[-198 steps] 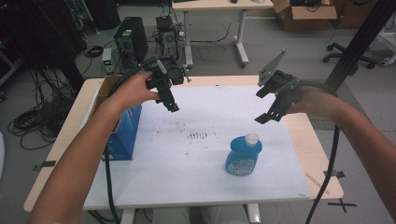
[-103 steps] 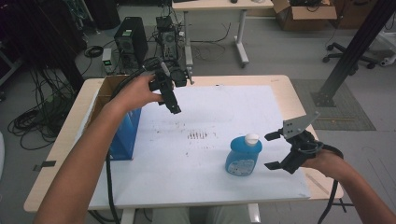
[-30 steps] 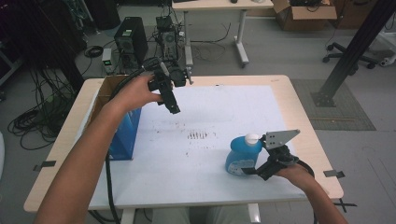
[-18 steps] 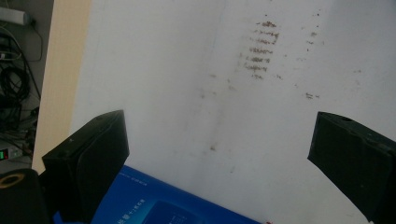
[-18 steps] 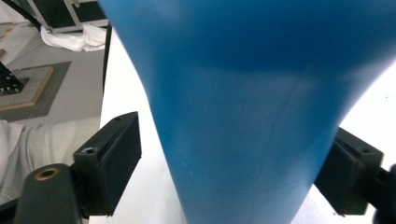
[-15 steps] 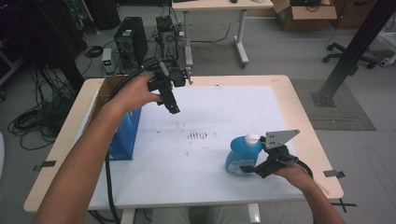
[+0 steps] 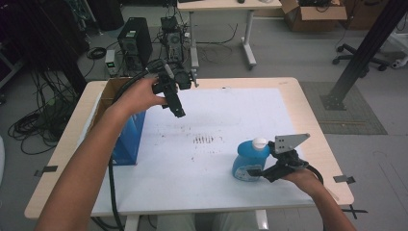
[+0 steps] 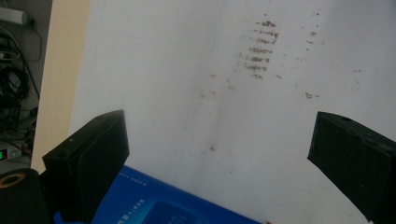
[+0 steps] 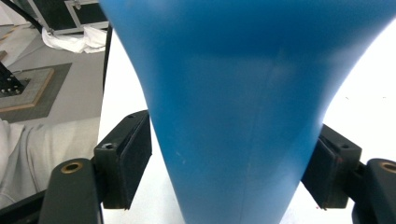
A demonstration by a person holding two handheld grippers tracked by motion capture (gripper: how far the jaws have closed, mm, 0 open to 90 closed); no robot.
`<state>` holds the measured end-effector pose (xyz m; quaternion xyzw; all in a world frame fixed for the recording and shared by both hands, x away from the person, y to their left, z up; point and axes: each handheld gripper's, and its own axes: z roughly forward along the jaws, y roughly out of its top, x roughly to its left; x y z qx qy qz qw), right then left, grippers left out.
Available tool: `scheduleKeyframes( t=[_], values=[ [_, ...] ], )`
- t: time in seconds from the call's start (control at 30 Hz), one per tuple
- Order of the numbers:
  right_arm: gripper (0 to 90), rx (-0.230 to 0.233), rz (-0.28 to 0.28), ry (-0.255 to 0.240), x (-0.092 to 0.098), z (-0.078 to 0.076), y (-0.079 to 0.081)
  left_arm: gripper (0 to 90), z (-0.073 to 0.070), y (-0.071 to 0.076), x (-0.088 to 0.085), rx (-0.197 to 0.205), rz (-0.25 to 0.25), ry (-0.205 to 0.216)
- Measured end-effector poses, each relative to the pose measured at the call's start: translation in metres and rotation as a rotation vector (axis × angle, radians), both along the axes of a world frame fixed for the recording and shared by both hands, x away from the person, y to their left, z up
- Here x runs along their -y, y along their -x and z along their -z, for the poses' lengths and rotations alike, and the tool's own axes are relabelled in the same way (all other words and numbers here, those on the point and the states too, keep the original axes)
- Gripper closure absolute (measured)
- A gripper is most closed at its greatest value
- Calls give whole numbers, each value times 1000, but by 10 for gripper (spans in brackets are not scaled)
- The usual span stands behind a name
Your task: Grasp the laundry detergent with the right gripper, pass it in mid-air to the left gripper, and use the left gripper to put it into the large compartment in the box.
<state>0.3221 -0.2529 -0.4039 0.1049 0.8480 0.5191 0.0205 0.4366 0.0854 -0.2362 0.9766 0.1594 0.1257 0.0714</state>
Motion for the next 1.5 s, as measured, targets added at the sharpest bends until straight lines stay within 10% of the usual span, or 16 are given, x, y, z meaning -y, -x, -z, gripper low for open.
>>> scheduleKeyframes(
  t=[0.9, 1.5],
  values=[
    [437, 62, -14, -4, 3, -4, 1, 54, 0, 1, 1, 3, 2, 0],
    [450, 105, -37, -34, 0, -46, 8, 55, -11, 16, 2, 14, 16, 10]
  ],
)
